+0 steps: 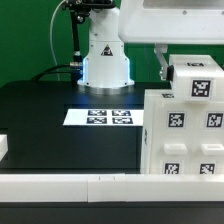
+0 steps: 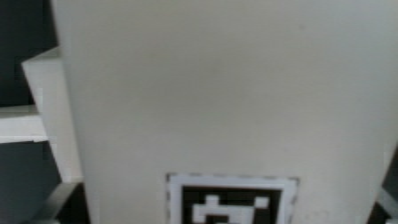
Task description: Assemble cabinet
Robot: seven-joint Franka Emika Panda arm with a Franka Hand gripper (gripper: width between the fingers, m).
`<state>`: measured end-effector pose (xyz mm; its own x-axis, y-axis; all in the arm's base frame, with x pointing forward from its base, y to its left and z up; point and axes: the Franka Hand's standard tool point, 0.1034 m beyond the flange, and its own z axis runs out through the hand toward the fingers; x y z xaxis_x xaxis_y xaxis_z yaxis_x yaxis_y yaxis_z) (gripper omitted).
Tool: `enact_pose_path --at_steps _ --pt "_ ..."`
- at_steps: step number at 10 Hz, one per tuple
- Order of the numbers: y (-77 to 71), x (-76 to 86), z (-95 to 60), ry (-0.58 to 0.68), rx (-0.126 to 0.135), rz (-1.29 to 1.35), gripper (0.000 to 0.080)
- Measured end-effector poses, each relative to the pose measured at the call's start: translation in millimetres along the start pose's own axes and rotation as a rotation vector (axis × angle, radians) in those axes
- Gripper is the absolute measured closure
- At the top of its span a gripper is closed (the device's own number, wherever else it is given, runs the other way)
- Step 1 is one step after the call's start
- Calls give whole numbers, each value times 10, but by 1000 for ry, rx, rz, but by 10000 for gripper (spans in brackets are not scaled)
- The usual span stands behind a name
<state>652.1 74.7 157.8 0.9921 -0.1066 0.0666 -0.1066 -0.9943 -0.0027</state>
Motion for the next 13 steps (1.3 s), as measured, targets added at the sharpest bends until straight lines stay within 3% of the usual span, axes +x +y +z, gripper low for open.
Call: enact_pose_path --at_steps 8,13 --pt "3 22 -5 11 3 34 241" --pt "45 70 3 45 22 589 241"
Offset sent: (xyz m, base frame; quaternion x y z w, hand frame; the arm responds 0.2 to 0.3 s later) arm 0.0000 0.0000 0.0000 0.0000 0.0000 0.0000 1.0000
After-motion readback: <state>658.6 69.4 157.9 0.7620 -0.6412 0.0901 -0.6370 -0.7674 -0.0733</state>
